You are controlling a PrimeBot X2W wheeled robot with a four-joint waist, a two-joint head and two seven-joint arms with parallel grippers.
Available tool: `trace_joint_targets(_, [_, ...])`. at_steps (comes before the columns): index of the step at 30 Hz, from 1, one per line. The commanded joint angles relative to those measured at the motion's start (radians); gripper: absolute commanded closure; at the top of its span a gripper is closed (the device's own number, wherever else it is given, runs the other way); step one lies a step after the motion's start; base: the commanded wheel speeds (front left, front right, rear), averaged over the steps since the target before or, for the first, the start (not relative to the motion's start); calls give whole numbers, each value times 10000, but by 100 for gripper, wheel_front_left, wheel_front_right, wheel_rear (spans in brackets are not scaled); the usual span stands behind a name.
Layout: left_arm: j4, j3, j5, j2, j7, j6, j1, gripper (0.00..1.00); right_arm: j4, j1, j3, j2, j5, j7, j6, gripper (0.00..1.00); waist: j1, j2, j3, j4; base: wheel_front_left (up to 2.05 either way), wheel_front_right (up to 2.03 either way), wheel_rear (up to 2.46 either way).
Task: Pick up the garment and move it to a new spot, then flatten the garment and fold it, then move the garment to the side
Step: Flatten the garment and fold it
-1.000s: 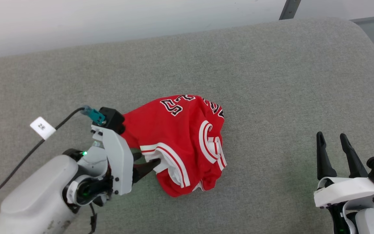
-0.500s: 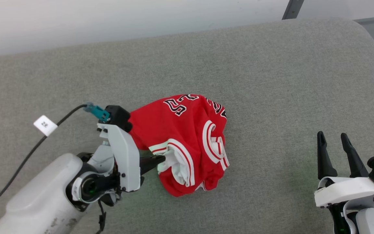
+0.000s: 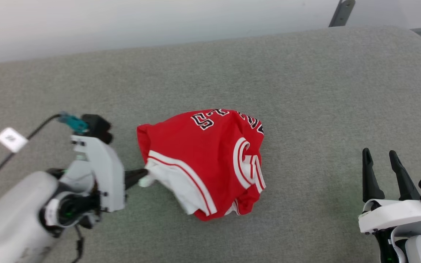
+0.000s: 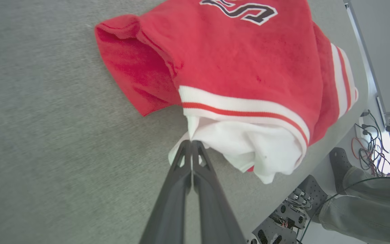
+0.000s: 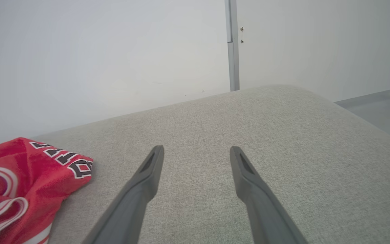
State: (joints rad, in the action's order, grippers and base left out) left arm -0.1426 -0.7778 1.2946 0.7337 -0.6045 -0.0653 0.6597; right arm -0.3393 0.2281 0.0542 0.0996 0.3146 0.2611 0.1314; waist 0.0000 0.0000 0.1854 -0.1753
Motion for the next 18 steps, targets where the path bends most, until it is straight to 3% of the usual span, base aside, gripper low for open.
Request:
trace_joint_targets(1, [48,78,-61,172,53,-72,-124,100,17,-87,29,55,-34,47,-14,0,0,0,-41,107,0,0,0])
trace_joint_targets(9, [407,626,-165,1516,414,-542,-556,100,42,-155,117,78,-119,48,-15,0,0,0,-164,522,0,0,0])
trace_joint_targets(15, [196,550,-848,2533,588,-800,-884,100,15,-102,98,120,-158,48,-15,0,0,0,-196,713,0,0,0])
trace_joint_targets(18, [-105,483,-1049,2709,712,-902,-1008,100,3,-37,78,124,-157,48,-15,0,0,0,-183,750,0,0,0])
